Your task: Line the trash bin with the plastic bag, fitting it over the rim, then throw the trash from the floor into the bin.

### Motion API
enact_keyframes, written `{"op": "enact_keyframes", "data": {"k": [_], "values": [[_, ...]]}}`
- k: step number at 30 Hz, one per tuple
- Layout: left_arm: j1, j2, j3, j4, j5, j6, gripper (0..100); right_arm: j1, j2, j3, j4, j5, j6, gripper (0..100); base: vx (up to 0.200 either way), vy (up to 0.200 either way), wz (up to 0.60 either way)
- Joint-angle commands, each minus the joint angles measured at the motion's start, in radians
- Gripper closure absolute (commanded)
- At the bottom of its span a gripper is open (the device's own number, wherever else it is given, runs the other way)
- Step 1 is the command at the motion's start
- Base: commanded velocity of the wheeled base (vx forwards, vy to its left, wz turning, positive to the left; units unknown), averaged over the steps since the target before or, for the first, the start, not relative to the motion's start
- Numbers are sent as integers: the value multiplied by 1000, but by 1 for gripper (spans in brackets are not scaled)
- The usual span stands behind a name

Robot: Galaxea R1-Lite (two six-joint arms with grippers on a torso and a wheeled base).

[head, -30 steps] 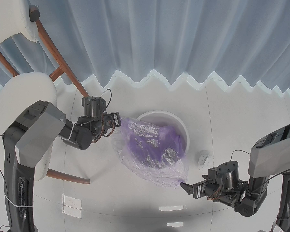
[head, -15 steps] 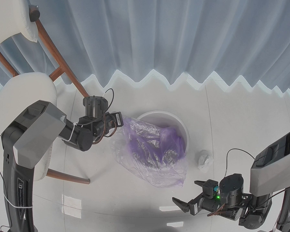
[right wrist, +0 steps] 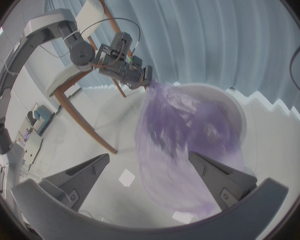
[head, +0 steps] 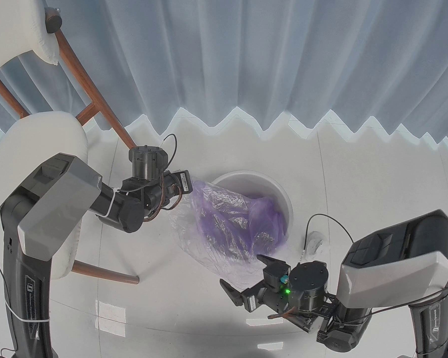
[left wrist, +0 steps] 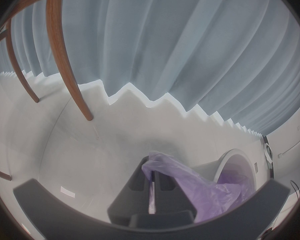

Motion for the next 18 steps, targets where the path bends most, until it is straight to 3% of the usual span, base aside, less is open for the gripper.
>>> {"op": "enact_keyframes", "data": {"k": [1, 18], "values": [[-5, -23, 1, -10, -1, -5, 100, 7, 60, -186, -9, -6, -20, 0, 0, 0, 0], [-31, -105, 66, -31, 0, -5, 100, -35, 151, -375, 49, 26, -30, 0, 0, 0, 0]]}}
